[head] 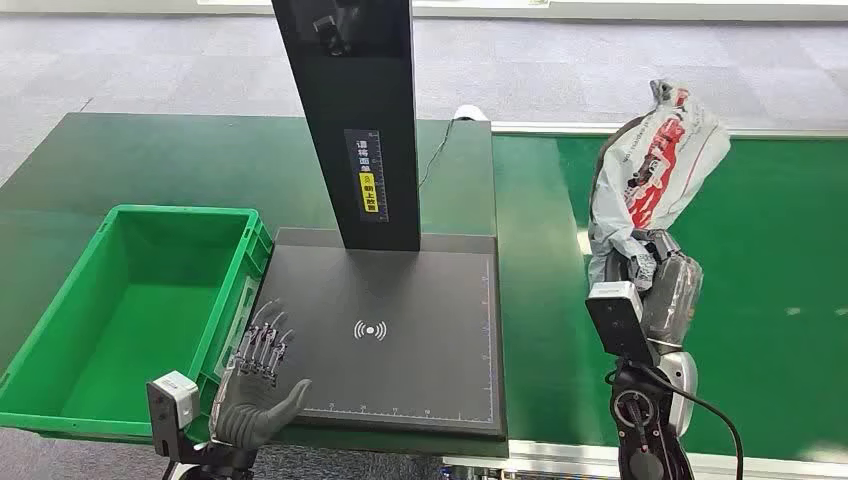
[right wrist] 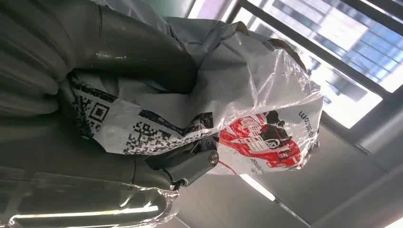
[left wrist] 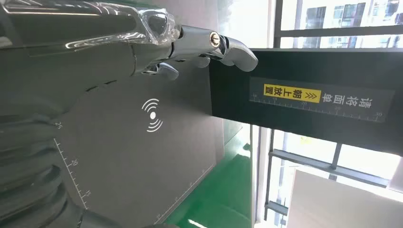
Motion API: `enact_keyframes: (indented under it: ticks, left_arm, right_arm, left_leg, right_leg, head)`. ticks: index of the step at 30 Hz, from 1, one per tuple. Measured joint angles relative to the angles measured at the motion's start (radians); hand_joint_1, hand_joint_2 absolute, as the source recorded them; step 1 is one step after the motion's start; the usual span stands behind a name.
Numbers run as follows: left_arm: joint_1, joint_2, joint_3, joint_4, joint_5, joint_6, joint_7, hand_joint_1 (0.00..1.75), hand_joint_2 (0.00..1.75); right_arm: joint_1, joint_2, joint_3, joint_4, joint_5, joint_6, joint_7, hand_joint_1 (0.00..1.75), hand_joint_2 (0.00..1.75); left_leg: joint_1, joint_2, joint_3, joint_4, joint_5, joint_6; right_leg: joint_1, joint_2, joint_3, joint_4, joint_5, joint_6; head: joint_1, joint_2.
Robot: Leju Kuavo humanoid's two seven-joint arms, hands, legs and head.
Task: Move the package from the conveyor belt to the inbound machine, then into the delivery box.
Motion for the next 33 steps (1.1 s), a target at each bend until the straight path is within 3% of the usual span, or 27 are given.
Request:
enact_keyframes:
  ticks: [6, 9, 13, 15, 26, 33]
  left_arm:
    - [0.001, 0.007, -0.006, 0.004, 0.008, 0.020, -0.015, 0.00, 1.75]
    - [0.000, 0.015, -0.008, 0.009, 0.016, 0.013, -0.024, 0.00, 1.75]
    - [-0.022, 0.039, -0.015, 0.038, 0.025, -0.014, -0.047, 0.00, 1.75]
    - [-0.034, 0.051, -0.014, 0.055, 0.032, -0.025, -0.056, 0.00, 1.75]
    - [-0.081, 0.087, -0.011, 0.120, 0.053, -0.049, -0.083, 0.00, 1.75]
    - [-0.129, 0.085, -0.002, 0.152, 0.057, -0.042, -0.083, 0.00, 1.75]
  right_arm:
    - [0.007, -0.002, 0.031, -0.028, -0.050, -0.007, -0.067, 1.75, 1.75]
    - [0.011, -0.020, 0.086, -0.035, -0.028, 0.157, -0.069, 1.75, 1.75]
    - [0.036, -0.063, 0.220, -0.032, 0.145, 0.468, -0.018, 1.75, 1.75]
    - [0.052, -0.081, 0.281, -0.025, 0.161, 0.554, -0.003, 1.75, 1.75]
    - [0.058, -0.199, 0.467, 0.041, 0.070, 0.849, 0.008, 1.75, 1.75]
    - [-0.032, -0.223, 0.537, 0.120, -0.043, 0.954, -0.079, 1.75, 1.75]
  left_leg:
    - [0.000, 0.000, 0.000, 0.000, 0.000, 0.000]
    - [0.000, 0.000, 0.000, 0.000, 0.000, 0.000]
    - [0.000, -0.001, 0.000, 0.000, 0.000, 0.000]
    - [0.000, -0.001, -0.001, 0.000, 0.000, 0.000]
    - [0.000, -0.001, 0.000, 0.000, 0.000, 0.000]
    - [0.000, 0.000, 0.001, 0.000, 0.000, 0.000]
  right_leg:
    - [0.000, 0.000, 0.000, 0.000, 0.000, 0.000]
    - [0.000, 0.000, 0.000, 0.000, 0.000, 0.000]
    - [0.000, -0.001, 0.000, 0.000, 0.000, 0.000]
    - [0.000, -0.001, 0.000, 0.000, 0.000, 0.000]
    - [0.000, -0.001, 0.000, 0.000, 0.000, 0.000]
    - [0.000, 0.000, 0.001, 0.000, 0.000, 0.000]
  head:
    - [0.000, 0.000]
    - [0.000, 0.000]
    - [0.000, 0.000]
    - [0.000, 0.000]
    - [0.000, 0.000]
    - [0.000, 0.000]
